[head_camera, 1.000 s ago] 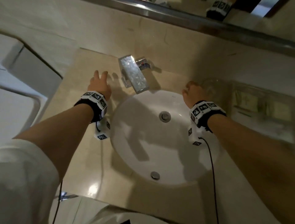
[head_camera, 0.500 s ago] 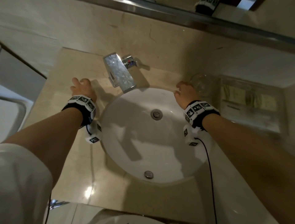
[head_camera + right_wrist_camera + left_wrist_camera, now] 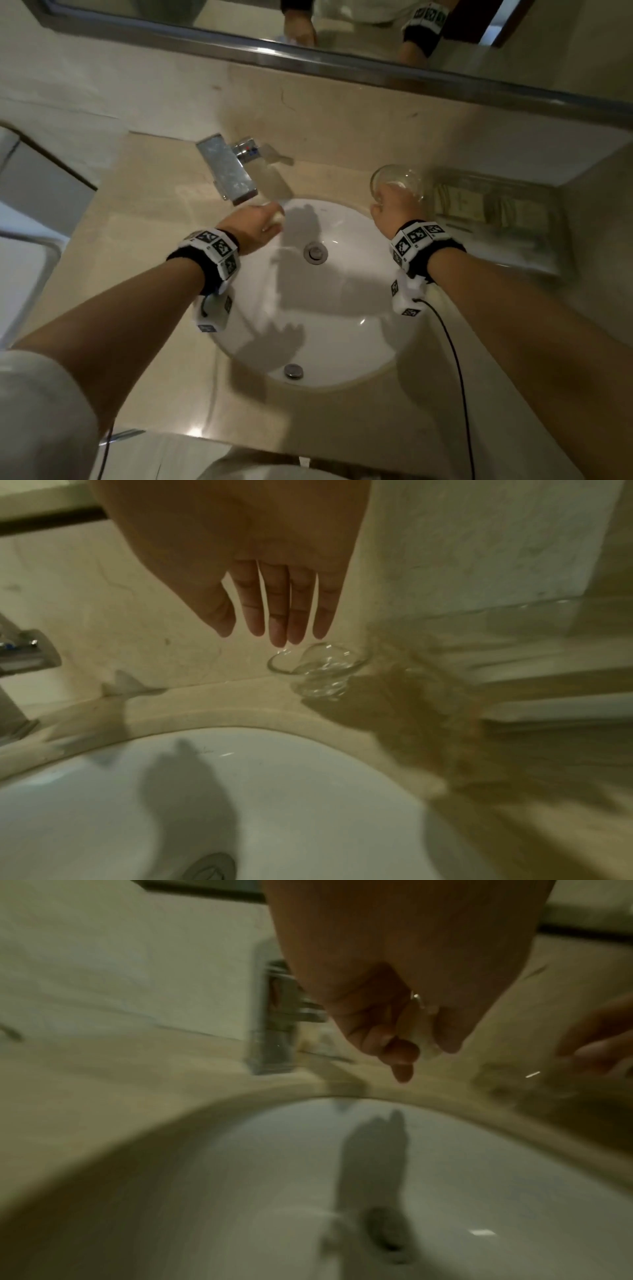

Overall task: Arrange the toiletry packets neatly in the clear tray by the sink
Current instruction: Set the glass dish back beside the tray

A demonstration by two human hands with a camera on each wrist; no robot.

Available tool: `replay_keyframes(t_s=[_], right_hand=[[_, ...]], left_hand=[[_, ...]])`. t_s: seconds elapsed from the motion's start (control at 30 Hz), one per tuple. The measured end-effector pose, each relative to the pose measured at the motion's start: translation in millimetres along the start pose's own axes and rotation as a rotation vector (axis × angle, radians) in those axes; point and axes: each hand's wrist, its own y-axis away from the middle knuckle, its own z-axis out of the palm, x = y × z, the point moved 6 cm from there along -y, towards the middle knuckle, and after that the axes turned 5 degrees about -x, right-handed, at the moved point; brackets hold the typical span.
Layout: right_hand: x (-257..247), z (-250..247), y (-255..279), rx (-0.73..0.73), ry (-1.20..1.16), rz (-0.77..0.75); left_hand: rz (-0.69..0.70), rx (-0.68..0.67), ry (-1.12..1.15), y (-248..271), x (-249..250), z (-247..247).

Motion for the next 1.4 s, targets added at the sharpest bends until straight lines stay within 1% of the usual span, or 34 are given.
replay_keyframes(t_s=[0.17,0.23,0.33,0.43,0.57,0.67,0.77,0.83,0.87,0.93,1.03,1.1,1.13,1.2,1.27,1.33,1.4], right_hand=[[43.7,-24.5,25.8,0.048,-0.073,0.032],[65.4,-32.4,34.5,0.049,-0.079,0.062],[99.0,-42.7,44.8,0.039,-0.08,0.121],[123.6,-45.7,53.4,0.039,-0.084,0.151],[150.4,-48.8,61.4,0.082,-0.115,0.179],[161.4,-50.9,64.3,0.091,-0.14,0.198],[169.6,-48.9,66.5,0.085,-0.156,0.214],[173.7,-45.7,66.9,0.077,-0.156,0.229],[175.1,-44.5,67.0,0.079,-0.158,0.235],[175.7,-43.4,64.9,0.086,-0.166,0.241],[171.2,-45.1,60.2,0.102,-0.147,0.227],[166.6,-47.4,56.3,0.121,-0.122,0.205],[164.4,-48.0,54.6,0.129,-0.113,0.195],[160.6,-47.6,52.3,0.132,-0.106,0.18],[157.1,-45.8,51.7,0.127,-0.106,0.17],[154.3,-43.8,52.7,0.126,-0.109,0.169],[154.0,-42.4,54.0,0.123,-0.115,0.173]], left_hand=[[0.153,0.08,0.138,-34.5,105.2,7.4],[0.176,0.092,0.144,-52.8,137.1,10.5],[0.193,0.069,0.133,-81.5,171.9,19.3],[0.189,0.051,0.093,-106.5,186.0,28.8],[0.118,0.03,-0.048,-136.4,191.6,39.9],[0.119,0.042,-0.183,-156.0,190.8,43.3],[0.142,0.1,-0.129,-170.4,193.4,43.2],[0.128,0.134,-0.058,-171.9,196.1,43.0],[0.133,0.128,-0.037,-171.9,197.9,44.5],[0.155,0.104,-0.114,-170.5,197.3,49.3],[0.162,0.086,-0.093,-166.2,190.1,49.9],[0.146,0.165,-0.143,-162.0,184.9,41.7],[0.118,0.207,-0.158,-161.0,179.5,37.4],[-0.005,0.233,-0.022,-157.3,167.3,29.9],[-0.113,0.17,0.143,-156.9,156.6,32.0],[-0.21,0.071,0.223,-157.4,148.5,39.2],[-0.267,0.03,0.313,-161.1,141.6,45.9]])
